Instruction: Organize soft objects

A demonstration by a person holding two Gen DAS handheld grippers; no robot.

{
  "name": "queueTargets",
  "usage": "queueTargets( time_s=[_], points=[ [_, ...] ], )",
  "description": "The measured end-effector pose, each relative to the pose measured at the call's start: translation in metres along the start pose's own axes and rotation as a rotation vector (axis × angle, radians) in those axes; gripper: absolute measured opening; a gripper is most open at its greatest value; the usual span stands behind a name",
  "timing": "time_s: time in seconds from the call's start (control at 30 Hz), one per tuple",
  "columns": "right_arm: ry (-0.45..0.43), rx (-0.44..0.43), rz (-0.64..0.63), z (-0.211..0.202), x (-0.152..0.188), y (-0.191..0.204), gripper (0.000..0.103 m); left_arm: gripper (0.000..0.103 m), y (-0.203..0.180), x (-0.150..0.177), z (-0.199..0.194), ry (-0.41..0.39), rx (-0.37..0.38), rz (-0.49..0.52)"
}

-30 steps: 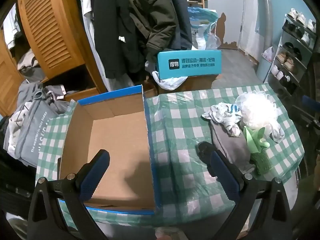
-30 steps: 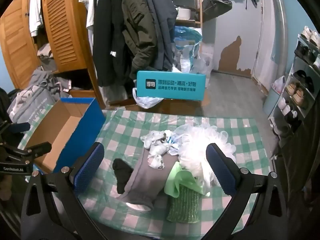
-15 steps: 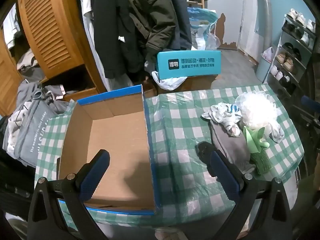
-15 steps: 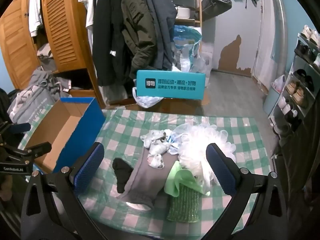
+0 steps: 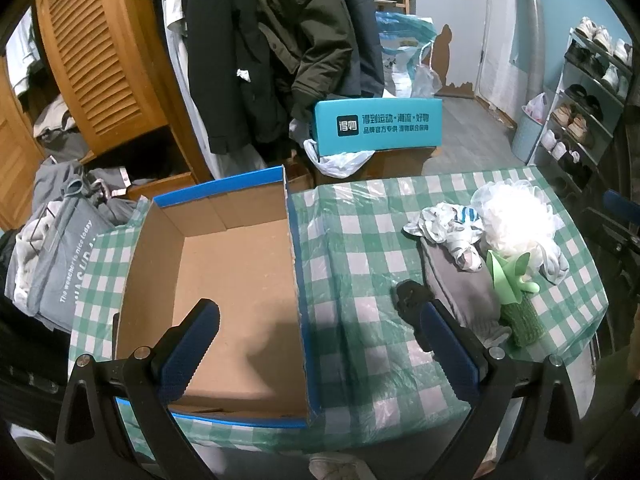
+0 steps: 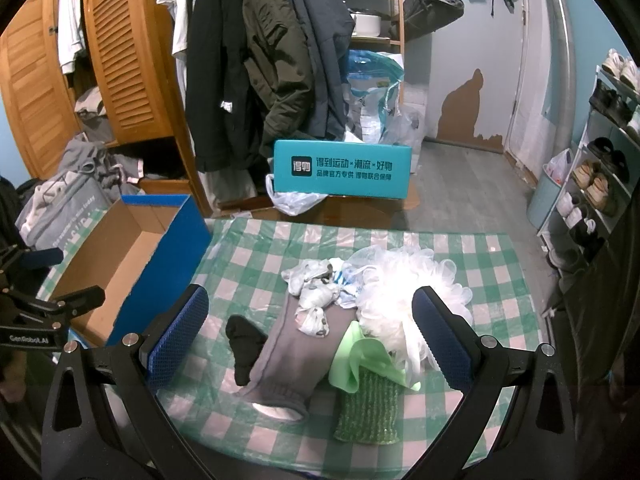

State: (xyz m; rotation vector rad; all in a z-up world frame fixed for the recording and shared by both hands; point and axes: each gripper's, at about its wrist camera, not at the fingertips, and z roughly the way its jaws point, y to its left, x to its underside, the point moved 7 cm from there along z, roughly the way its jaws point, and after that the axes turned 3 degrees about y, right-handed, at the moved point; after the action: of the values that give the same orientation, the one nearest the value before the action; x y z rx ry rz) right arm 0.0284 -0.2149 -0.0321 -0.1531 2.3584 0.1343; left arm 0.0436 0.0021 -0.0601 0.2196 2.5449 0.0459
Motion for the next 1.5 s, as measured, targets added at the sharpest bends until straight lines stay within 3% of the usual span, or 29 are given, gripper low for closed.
queueTargets(
  time_s=[1.5],
  points=[
    [0.002,-0.004,0.006,-0.0047,0.0,-0.0067,0.101,0.102,0.0014,0.0051,0.0015,0.007,0.003,0.001]
  ],
)
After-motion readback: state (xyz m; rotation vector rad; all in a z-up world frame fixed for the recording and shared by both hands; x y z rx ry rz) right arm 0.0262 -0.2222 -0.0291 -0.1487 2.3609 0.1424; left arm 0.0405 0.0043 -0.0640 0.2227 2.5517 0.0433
